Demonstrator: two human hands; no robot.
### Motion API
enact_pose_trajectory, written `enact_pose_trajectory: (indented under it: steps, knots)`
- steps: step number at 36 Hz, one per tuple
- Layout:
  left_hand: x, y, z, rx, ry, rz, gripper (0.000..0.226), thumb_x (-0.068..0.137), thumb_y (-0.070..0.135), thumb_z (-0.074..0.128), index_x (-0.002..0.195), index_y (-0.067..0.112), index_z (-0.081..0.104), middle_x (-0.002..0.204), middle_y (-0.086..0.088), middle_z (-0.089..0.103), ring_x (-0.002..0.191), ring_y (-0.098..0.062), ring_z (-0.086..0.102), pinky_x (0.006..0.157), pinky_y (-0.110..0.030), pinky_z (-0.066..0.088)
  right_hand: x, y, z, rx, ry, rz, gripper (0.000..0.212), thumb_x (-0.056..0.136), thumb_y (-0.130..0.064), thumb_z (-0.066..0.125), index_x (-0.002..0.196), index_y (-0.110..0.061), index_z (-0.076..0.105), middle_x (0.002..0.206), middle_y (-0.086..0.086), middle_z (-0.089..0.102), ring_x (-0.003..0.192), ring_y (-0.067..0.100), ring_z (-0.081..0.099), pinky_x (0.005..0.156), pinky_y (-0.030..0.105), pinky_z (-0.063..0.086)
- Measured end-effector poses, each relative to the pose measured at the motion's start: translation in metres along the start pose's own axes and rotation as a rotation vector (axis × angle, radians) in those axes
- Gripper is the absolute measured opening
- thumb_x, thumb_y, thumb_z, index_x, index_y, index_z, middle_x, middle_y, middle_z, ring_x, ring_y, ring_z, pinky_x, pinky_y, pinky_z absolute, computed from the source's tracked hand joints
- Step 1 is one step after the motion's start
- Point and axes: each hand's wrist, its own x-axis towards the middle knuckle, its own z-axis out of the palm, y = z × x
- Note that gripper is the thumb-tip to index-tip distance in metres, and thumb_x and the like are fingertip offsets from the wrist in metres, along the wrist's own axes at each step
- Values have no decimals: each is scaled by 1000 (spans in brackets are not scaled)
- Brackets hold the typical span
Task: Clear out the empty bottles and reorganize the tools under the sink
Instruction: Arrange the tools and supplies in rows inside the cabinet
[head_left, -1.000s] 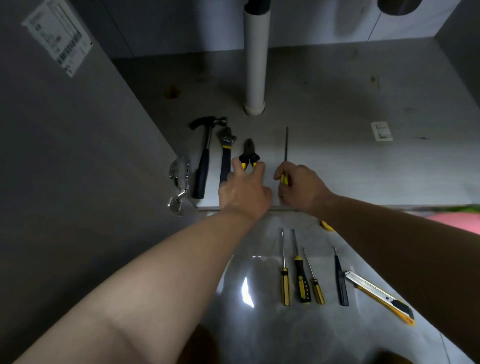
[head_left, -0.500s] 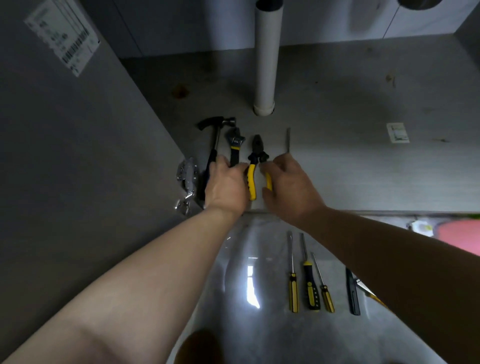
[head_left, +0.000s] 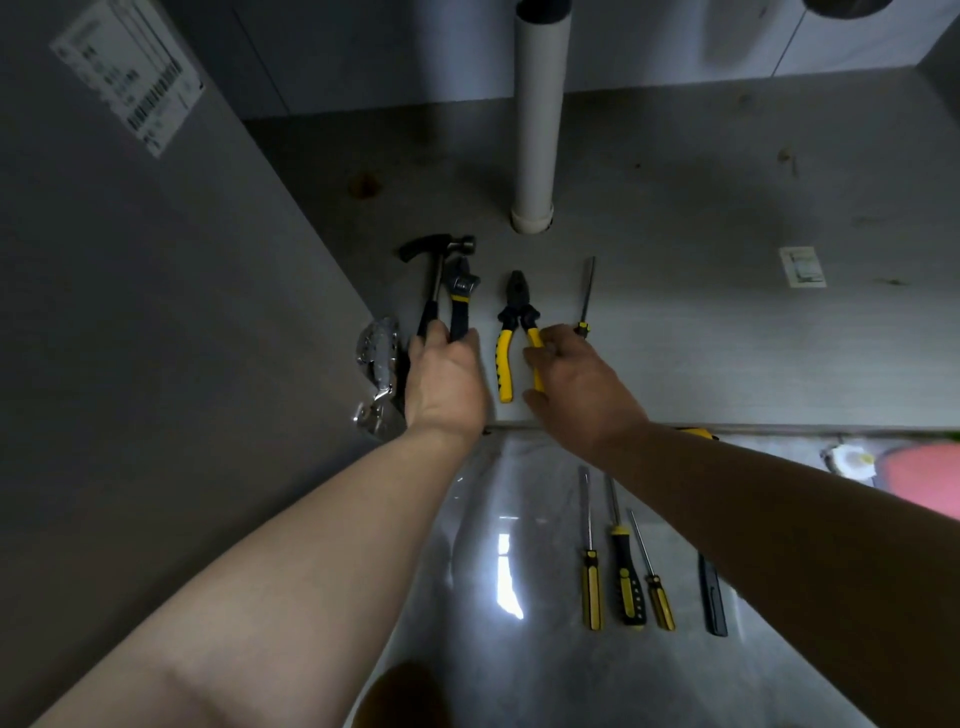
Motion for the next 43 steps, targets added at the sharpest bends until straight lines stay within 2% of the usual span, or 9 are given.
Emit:
enact_pose_trajectory:
  steps: [7,13,16,19,21,24,29,33,43]
  knots:
    - [-5,-2,-1,-72,44,-39,41,90,-5,44,116,18,64,125,-12,50,111,-34,48,102,-34,40,6,-8,3,-40,-3,1,44,95,-28,62,134,-7,55,146,13,37,129,31,46,109,39,41]
    - [-5,-3,1,-83,66,-19,48,91,-7,45,127,19,64,125,-13,52,111,-35,48,109,-36,33,4,-9,0,-19,-6,-12,51,95,-31,64,139,-9,52,145,13,41,128,31,46,107,43,42]
    - [-3,-6,4,-84,87,-18,48,92,-5,46,128,21,63,124,-11,51,109,-34,50,108,-34,34,-2,0,-5,-89,134,-37,44,94,-37,59,131,-14,57,129,12,48,113,29,49,91,42,46]
    - [-3,-7,6,-112,84,-28,50,91,-8,44,128,20,64,124,-12,51,109,-34,49,104,-35,36,-7,14,-10,-83,202,73,35,92,-33,53,122,-16,57,110,13,45,94,28,48,76,40,48]
    - [-5,-5,7,-160,105,-43,46,92,-6,44,128,17,63,124,-14,50,110,-33,46,96,-38,43,-9,22,-8,-7,158,126,35,91,-29,57,123,-15,56,110,12,43,92,28,49,76,39,50]
    - [-8,1,6,-259,229,60,35,100,16,50,134,14,60,119,-17,50,108,-33,48,95,-42,44,-11,28,-2,136,114,157,34,93,-23,58,125,-16,55,115,8,40,87,24,48,77,33,50]
    - [-15,13,18,-163,109,284,50,94,45,56,143,33,53,131,-6,45,121,-27,44,98,-43,45,-7,21,2,214,96,167,39,93,-15,59,132,-13,56,120,12,40,95,30,54,87,40,53]
    - [-20,13,27,-166,74,290,49,93,39,61,141,31,56,140,-7,41,132,-27,34,103,-44,45,-7,19,2,215,89,135,41,92,-9,58,133,-11,56,118,14,40,97,33,54,85,39,51]
    - [-22,11,23,-153,41,277,51,97,34,59,147,30,50,140,-5,38,136,-25,28,108,-39,43,-7,15,5,205,91,71,43,94,-11,58,137,-13,56,121,13,43,108,31,53,95,39,49]
